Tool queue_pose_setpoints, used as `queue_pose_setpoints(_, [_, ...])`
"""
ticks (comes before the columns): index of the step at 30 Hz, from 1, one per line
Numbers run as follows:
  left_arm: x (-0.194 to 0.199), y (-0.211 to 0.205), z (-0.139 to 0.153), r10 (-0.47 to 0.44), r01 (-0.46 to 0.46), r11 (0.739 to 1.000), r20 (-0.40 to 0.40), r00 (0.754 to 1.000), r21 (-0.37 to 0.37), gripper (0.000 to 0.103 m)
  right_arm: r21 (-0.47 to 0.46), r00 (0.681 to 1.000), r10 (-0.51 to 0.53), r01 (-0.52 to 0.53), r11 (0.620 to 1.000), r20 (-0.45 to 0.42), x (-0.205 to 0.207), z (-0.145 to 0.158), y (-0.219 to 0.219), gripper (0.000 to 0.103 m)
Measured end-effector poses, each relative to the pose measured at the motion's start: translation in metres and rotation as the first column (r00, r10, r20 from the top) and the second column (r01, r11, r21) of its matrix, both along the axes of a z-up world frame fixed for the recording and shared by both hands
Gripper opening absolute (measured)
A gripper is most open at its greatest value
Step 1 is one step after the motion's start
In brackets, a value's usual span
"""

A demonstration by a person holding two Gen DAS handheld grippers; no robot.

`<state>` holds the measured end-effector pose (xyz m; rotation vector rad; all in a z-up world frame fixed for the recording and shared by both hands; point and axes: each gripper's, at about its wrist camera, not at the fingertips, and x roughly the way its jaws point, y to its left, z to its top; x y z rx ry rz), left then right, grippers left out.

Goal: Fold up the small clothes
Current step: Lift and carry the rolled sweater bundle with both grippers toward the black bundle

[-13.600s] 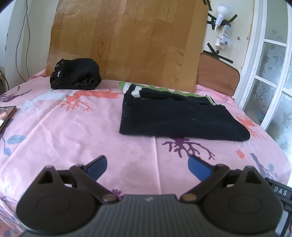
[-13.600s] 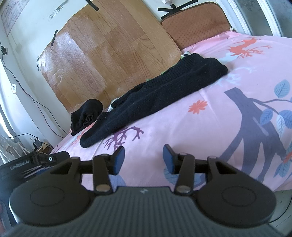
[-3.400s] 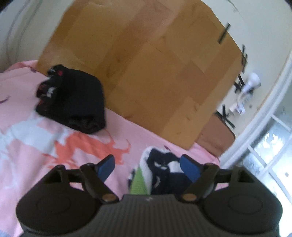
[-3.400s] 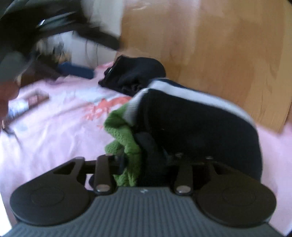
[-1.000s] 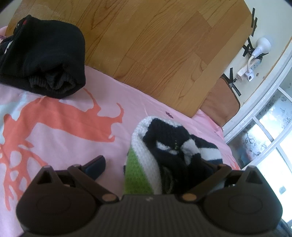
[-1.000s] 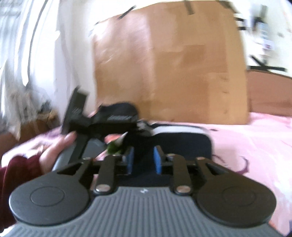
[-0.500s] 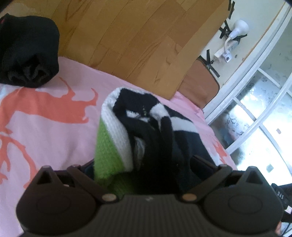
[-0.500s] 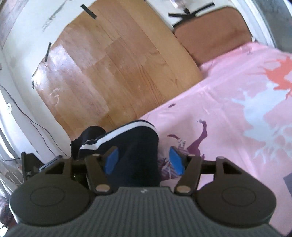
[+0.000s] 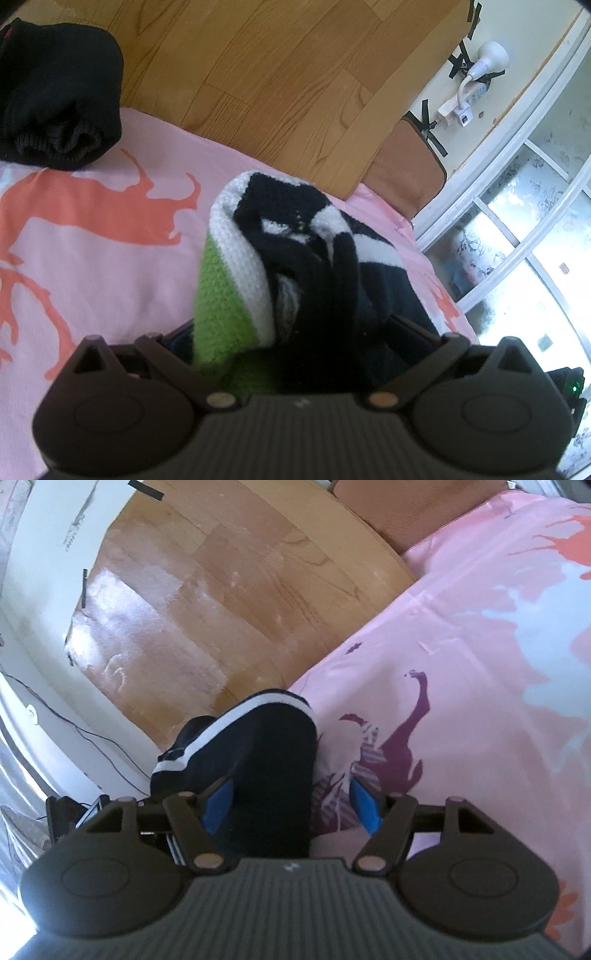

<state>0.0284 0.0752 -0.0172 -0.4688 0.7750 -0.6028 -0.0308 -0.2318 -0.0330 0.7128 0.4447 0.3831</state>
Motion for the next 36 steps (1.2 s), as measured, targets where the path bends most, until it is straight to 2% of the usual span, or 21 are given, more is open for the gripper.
queue_pose_setpoints(6, [-0.001,-0.003,0.001,-0.001,0.001,1.000,0.005,1.000,0.015,0.103,0.083,1.000,0.007,-0.009,0.996,0.023,-0.005,-0.004,-0.012,0.072])
queue_pose_setpoints(15, [-0.002,-0.005,0.002,-0.001,0.001,1.000,0.008,1.000,0.026,0.103,0.018,1.000,0.002,-0.002,1.000,0.010,-0.002,-0.001,-0.004,0.072])
queue_pose_setpoints(36, [-0.002,-0.007,0.002,-0.003,0.003,0.999,0.013,1.000,0.045,0.103,-0.008,1.000,-0.001,0.001,1.000,0.006,0.000,-0.001,-0.002,0.072])
